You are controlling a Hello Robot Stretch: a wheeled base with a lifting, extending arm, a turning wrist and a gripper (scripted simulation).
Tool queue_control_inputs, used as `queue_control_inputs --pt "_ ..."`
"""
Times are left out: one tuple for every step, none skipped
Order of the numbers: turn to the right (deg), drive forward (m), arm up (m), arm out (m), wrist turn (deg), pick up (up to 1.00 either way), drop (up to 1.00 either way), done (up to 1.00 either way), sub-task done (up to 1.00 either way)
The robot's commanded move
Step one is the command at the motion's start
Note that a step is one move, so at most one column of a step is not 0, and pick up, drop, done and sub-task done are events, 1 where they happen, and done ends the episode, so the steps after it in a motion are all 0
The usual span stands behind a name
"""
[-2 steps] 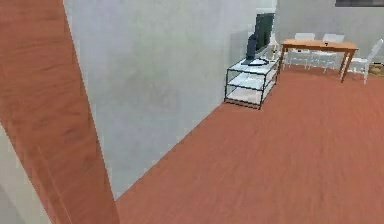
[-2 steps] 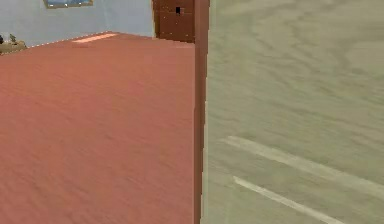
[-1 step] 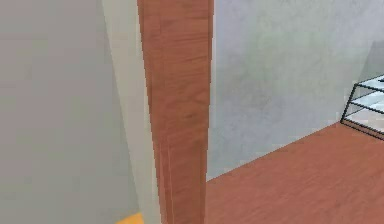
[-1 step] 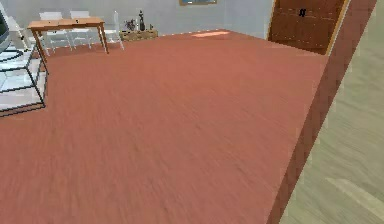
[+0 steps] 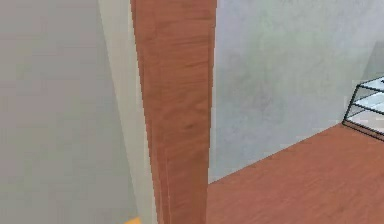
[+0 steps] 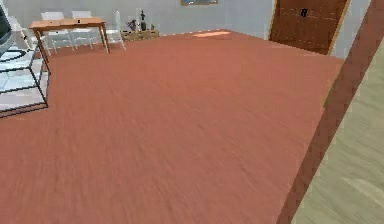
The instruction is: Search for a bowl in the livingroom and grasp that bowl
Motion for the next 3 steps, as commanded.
queue_control_inputs --pt "45.0 0.0 0.0 0.0 0.0 0.0 0.0 0.0 0.0" --pt "12.0 0.0 0.0 0.0 0.0 0.0 0.0 0.0 0.0" --pt "0.0 1.0 0.0 0.0 0.0 0.0 0.0 0.0 0.0"
